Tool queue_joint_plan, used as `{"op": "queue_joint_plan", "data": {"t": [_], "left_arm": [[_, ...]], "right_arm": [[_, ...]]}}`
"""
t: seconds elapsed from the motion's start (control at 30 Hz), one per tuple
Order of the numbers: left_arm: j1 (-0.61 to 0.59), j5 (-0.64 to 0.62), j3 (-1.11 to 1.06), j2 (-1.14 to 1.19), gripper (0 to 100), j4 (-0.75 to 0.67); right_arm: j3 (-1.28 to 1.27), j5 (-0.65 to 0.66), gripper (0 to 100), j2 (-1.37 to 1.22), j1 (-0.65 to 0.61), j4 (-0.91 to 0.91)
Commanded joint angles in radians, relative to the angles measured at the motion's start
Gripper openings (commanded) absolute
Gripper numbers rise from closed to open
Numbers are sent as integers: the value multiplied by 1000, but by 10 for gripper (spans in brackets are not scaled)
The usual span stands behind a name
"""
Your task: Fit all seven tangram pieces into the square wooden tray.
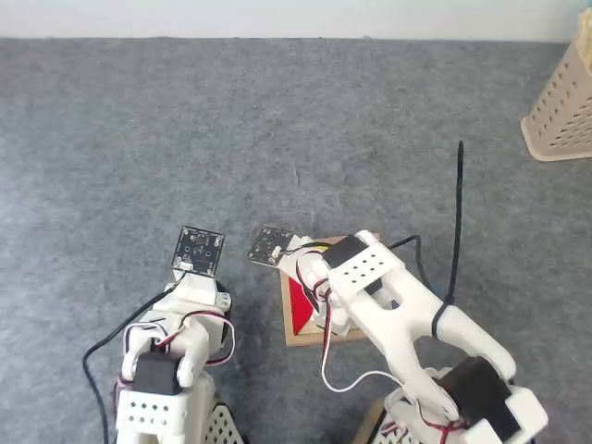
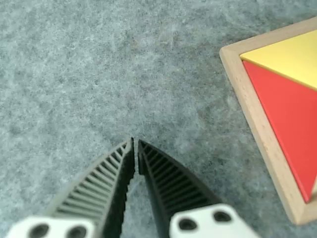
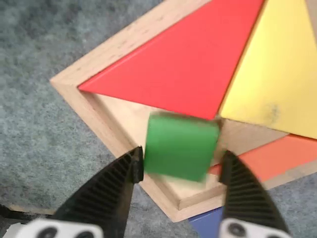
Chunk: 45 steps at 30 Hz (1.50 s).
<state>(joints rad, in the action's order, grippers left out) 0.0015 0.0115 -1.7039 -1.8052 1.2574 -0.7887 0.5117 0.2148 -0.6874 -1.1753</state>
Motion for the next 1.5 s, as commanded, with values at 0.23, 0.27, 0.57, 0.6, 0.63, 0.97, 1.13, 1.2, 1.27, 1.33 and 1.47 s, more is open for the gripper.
{"op": "queue_joint_plan", "data": {"t": [0.23, 0.27, 0.57, 0.6, 0.63, 0.97, 1.13, 1.2, 1.27, 1.33, 1.47], "left_arm": [[-6, -5, 19, -21, 12, 6], [-6, -5, 19, -21, 12, 6], [-6, -5, 19, -21, 12, 6], [-6, -5, 19, -21, 12, 6], [-6, -5, 19, -21, 12, 6], [-6, -5, 19, -21, 12, 6], [-6, -5, 19, -21, 12, 6], [-6, -5, 19, -21, 12, 6], [-6, -5, 19, -21, 12, 6], [-6, -5, 19, -21, 12, 6], [-6, -5, 19, -21, 12, 6]], "right_arm": [[3, 6, 327, 48, -13, -8], [5, 6, 306, 48, 5, -8], [-41, -49, 38, 236, 97, -15], [-61, -46, 31, 254, 81, -13], [-84, -38, 31, 265, 64, -8], [-103, -43, 31, 51, 71, 110], [-43, -44, 32, -44, 77, 127], [-28, -60, 32, -53, 87, 137], [-8, -60, 32, -53, 105, 131], [8, -58, 32, -53, 136, 130], [12, -57, 32, -8, 176, 101]]}}
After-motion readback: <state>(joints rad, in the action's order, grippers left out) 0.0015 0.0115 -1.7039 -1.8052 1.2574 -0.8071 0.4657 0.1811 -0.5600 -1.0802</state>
